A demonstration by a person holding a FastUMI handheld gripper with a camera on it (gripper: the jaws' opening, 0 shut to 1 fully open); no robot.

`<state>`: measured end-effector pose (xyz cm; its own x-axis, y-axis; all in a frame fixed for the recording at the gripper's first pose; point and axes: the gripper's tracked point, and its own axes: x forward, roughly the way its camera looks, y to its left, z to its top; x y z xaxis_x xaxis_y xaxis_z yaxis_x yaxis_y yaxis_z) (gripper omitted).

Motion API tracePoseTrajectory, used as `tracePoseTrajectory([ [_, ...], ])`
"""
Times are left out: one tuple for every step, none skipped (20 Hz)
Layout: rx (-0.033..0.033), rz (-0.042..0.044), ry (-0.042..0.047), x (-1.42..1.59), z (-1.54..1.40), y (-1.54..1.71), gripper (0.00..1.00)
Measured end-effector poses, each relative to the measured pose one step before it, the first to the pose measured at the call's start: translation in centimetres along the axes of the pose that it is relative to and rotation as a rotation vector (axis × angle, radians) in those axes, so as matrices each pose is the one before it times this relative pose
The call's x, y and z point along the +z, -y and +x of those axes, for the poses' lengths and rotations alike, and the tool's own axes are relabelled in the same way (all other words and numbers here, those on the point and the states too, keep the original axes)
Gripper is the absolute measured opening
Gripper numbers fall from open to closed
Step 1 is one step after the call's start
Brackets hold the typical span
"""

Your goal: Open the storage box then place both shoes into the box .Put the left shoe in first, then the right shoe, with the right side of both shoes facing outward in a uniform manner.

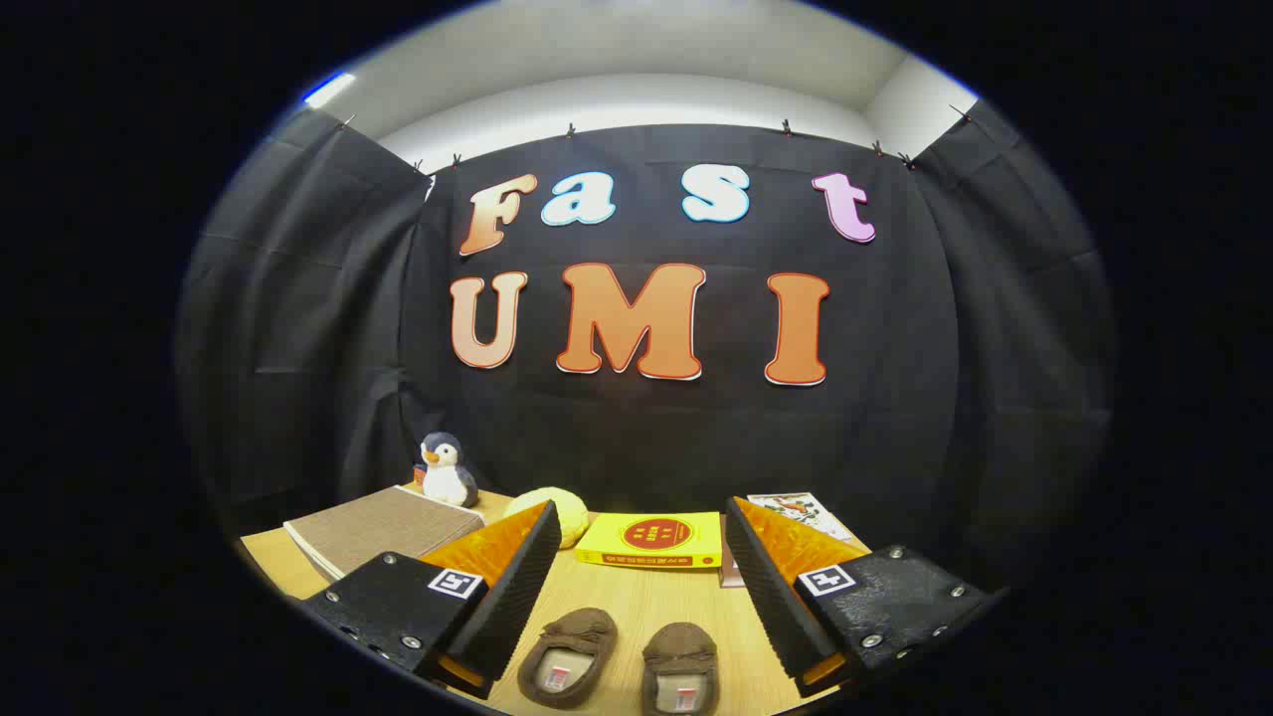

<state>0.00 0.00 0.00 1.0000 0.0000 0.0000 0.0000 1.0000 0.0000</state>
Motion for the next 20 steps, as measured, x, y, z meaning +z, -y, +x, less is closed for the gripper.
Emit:
tracePoseTrajectory([
  [0.00525, -0.00257, 0.00047, 0.013, 0.023, -0.455, 0.99],
  [-0.00084, -0.00463, 0.00198, 0.053, 0.026, -0.335, 0.99],
  [0.00123, -0.00326, -0.0007, -0.101, 0.03, -0.222, 0.99],
  [0.00123, -0.00157, -0.00339, -0.192, -0.034, -0.326, 0.99],
  [-0.00085, 0.00247, -0.00116, -0.042, 0.022, -0.111, 0.99],
  [0.0007, 0.00524, -0.00424, -0.117, -0.051, -0.06, 0.99],
  [-0.00093, 0.00624, -0.00542, -0.207, 0.058, -0.044, 0.99],
  [0.00095, 0.0058, -0.00722, -0.179, -0.066, 0.003, 0.99],
  [0.00009, 0.00307, -0.00485, -0.073, 0.034, -0.01, 0.99],
  [-0.00121, 0.00216, -0.00253, -0.059, 0.103, 0.095, 0.99],
  [0.00076, 0.0011, -0.00085, 0.019, 0.03, 0.043, 0.99],
  [-0.00119, -0.00101, -0.00265, -0.076, -0.017, 0.057, 0.99],
  [0.00065, -0.00138, -0.00301, -0.126, 0.091, 0.06, 0.99],
  [0.00371, -0.00042, -0.00254, -0.104, 0.089, -0.072, 0.99],
  [0.00256, 0.00182, -0.0025, -0.102, 0.101, -0.024, 0.99],
  [0.00531, 0.00358, -0.00472, -0.139, 0.097, -0.119, 0.99],
  [0.0089, 0.00595, -0.00509, -0.202, 0.044, -0.25, 0.99],
  [0.00556, 0.00561, -0.00428, -0.178, 0.109, -0.114, 0.99],
  [0.00646, 0.00517, -0.004, -0.229, 0.16, -0.149, 0.99],
  [0.00593, 0.00523, -0.0057, -0.261, 0.1, -0.22, 0.99],
])
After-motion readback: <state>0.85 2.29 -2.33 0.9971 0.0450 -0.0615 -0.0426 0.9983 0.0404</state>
